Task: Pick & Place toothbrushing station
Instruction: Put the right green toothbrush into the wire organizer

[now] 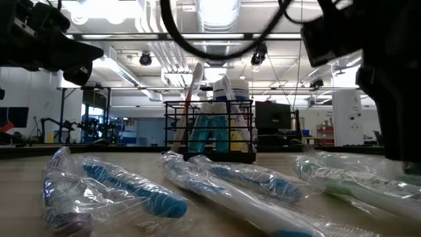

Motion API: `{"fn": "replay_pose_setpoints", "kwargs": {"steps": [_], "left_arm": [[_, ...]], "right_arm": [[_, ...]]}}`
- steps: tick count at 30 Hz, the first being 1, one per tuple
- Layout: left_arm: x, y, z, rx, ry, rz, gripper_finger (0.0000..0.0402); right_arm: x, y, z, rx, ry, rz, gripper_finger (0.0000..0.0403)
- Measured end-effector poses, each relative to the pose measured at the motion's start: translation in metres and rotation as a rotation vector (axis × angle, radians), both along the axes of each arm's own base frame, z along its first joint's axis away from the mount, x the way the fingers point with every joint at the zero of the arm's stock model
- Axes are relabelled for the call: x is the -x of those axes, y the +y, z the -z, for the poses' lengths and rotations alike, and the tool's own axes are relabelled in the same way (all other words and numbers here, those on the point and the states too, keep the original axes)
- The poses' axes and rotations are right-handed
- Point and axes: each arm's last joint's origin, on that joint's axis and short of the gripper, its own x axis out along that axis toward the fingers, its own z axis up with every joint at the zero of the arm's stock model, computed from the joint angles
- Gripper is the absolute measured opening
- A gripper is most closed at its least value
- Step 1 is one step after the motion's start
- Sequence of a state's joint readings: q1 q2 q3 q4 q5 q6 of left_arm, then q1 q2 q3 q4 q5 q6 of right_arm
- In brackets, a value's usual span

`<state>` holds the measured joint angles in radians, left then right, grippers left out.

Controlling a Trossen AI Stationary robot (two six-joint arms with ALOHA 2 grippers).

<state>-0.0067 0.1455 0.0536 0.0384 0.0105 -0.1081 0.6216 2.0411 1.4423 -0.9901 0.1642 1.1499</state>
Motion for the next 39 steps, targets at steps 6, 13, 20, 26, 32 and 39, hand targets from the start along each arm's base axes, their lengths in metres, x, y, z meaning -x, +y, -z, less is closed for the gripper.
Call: {"fn": "replay_pose_setpoints", "kwargs": {"steps": [6, 13, 20, 26, 32, 39], "left_arm": [[0.0, 0.0, 0.001, 0.001, 0.014, 0.0, 0.0012], [0.0, 0.0, 0.001, 0.005, 0.015, 0.0, 0.0012], [0.001, 0.0, -0.009, 0.027, -0.021, 0.004, 0.0012], [0.004, -0.002, -0.025, 0.049, -0.048, 0.063, 0.0012], [0.004, -0.002, -0.028, 0.046, -0.053, 0.076, 0.0012], [0.004, -0.002, -0.028, 0.045, -0.051, 0.075, 0.0012]], "right_arm": [[0.003, -0.002, 0.006, 0.007, 0.01, 0.006, 0.0237], [0.008, -0.006, -0.022, 0.001, -0.022, 0.02, 0.0237], [0.008, -0.01, -0.046, -0.052, -0.155, 0.173, 0.0237], [0.003, -0.011, -0.042, -0.063, -0.163, 0.2, 0.0237], [0.003, -0.011, -0.034, -0.08, -0.177, 0.208, 0.0237], [0.005, -0.01, -0.007, -0.183, -0.2, 0.192, 0.0237]]}}
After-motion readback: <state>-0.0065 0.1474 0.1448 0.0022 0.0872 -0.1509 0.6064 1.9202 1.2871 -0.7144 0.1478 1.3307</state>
